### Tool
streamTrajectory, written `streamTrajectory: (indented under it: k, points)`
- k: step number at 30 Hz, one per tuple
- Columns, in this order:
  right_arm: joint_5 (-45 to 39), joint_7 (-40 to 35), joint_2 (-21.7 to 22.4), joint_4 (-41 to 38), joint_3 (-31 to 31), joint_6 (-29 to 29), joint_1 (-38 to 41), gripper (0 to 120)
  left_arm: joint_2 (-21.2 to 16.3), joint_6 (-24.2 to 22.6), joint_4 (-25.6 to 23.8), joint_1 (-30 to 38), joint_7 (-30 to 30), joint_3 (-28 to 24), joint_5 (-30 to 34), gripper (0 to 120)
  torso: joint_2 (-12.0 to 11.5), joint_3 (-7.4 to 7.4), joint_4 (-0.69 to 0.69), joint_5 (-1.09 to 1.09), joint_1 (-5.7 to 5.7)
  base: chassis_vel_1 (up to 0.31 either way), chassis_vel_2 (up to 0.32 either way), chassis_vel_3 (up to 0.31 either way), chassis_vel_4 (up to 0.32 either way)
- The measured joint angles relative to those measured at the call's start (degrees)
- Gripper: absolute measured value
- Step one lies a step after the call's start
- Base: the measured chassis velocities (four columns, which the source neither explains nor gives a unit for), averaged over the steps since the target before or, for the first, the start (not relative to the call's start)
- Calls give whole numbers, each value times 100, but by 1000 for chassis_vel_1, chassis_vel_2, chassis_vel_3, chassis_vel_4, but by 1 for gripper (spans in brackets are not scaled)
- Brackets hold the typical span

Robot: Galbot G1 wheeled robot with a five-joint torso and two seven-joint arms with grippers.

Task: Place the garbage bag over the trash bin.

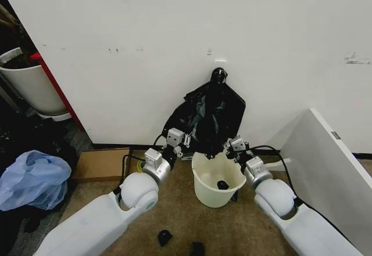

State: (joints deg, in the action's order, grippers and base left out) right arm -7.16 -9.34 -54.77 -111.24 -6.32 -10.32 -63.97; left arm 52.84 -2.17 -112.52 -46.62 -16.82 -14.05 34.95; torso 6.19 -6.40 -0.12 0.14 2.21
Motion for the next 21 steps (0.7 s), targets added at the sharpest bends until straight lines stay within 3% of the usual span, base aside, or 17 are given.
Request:
streamTrajectory:
  k: [2,4,9,13,21]
  points:
    - [93,3,-11,26,8,14,-26,52,11,0,0,-13,2,1,0,0,0,0,0,0,0,0,0,0,0]
    - [99,3,-12,33,11,14,-24,52,12,0,0,-13,2,1,-1,0,0,0,0,0,0,0,0,0,0]
    - [104,1,-30,193,190,-112,191,77,30,1,1,-9,4,-19,-2,0,0,0,1,0,0,0,0,0,0]
    - [114,-10,-80,336,304,-218,303,88,31,1,6,-1,4,-21,1,0,0,0,1,0,0,0,0,0,0]
    - [70,-157,-171,666,404,-299,575,61,17,1,3,-6,4,-8,18,0,0,0,1,0,0,0,0,0,0]
